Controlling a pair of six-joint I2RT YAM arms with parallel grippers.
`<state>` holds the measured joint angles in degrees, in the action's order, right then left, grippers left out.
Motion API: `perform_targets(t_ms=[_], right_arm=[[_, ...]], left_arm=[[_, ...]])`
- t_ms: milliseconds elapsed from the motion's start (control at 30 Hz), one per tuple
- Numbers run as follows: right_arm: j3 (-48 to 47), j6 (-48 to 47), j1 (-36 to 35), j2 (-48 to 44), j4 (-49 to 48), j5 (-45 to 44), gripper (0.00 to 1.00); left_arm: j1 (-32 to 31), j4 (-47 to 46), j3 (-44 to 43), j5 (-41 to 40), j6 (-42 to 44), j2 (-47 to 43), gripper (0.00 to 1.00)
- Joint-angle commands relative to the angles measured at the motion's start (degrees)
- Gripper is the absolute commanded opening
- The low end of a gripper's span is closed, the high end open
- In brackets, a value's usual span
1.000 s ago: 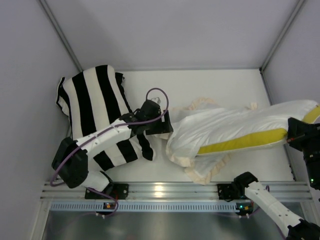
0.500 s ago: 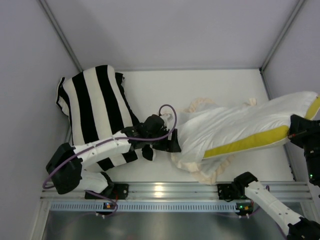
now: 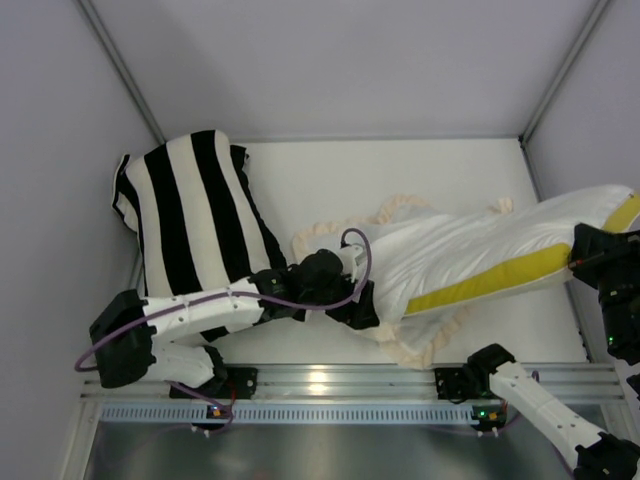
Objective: Remove the pillowcase from the pillow
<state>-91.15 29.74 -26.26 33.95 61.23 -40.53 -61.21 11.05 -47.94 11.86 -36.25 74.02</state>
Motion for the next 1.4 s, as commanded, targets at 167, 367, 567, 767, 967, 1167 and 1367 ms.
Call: perform_targets(t_ms=[167,367,567,767,967,1167,1367], right_arm=[[-0.69,-0.21,-0.99,0.68,-6.48,-0.42,0.00],[-0.34,-0.29,-1.07,0.15,-6.39,-0.42,0.00],[-0.87,-0.73,-1.07,-0.03,-6.39,-0.69,0.00],[-1.31,-1.08,-1.16,-0.64,-6.39,-1.57,0.00],[-1.75,-1.52,-1.16,-0.91,-6.39,-2.27,0.00],[-2.10,-1.70,-1.25,-1.70,-6.39,-3.41,0.00],[-3.59,-2.31,-1.69,-2.23,-6.47,-4.73,0.00]], left_arm=[[-3.83,4.23,-8.91,-16.66,-1.97,11.75,0.84],[-3.83,4.33,-9.71,-23.27,-5.76,12.99,0.82],[-3.74,4.51,-10.59,-27.76,-5.32,14.22,0.42],[-3.74,6.61,-10.94,-30.40,-5.59,13.79,0.00],[-3.57,10.83,-10.77,-35.92,-5.32,10.28,0.00],[-0.50,14.61,-8.93,-39.72,-5.41,5.35,0.00],[8.03,16.28,-6.02,-34.45,-6.29,5.17,0.00]])
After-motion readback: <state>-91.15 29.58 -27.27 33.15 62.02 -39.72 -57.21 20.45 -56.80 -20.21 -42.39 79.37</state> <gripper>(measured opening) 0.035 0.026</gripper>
